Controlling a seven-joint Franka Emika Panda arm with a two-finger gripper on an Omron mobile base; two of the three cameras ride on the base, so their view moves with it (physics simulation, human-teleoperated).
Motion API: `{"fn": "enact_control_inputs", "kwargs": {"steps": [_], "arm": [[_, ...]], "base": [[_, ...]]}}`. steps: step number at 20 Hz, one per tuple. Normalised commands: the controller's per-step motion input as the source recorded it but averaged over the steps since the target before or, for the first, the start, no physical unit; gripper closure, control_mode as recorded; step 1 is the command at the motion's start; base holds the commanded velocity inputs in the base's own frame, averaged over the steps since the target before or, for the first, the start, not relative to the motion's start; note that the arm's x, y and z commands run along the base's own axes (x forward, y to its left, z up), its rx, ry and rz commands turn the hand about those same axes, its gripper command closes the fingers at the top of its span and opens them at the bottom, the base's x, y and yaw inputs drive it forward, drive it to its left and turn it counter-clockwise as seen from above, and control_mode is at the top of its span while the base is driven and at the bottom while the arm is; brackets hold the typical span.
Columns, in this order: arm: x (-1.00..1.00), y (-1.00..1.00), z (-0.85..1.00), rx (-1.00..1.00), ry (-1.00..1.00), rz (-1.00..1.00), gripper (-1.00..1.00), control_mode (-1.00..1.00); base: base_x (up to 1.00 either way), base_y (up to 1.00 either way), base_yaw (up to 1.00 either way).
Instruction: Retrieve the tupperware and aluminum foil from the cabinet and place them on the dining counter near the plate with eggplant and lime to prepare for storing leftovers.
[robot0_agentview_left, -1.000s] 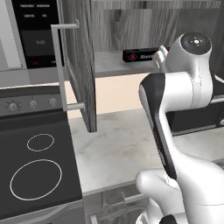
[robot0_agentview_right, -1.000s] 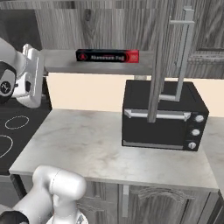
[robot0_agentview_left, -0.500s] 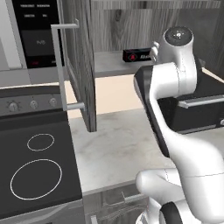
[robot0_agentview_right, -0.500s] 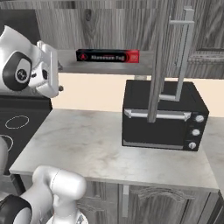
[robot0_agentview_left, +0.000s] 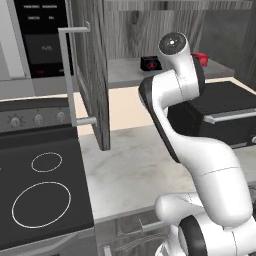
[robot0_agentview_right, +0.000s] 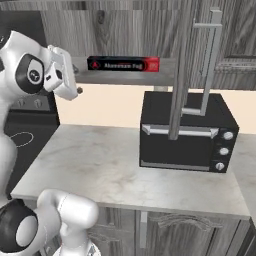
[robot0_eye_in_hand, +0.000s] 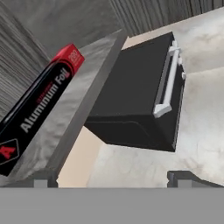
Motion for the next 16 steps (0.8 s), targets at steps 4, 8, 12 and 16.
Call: {"fn": "enact_control_inputs", "kwargs": {"steps": [4,8,12,16], "arm": [[0.48,0.00,0.27,-0.14,0.00,-0.03,-1.00,-1.00],[0.45,0.00,0.30,-0.22,0.02,-0.07,-1.00,-1.00],[0.50,0.00,0.28,-0.23,0.06,-0.10,-1.00,-1.00],[0.53,0.00,0.06,-0.17,0.04,-0.11,-1.00,-1.00]], "base": [[0.00,0.00,0.00],[0.00,0.00,0.00],[0.00,0.00,0.00],[0.00,0.00,0.00]]}}
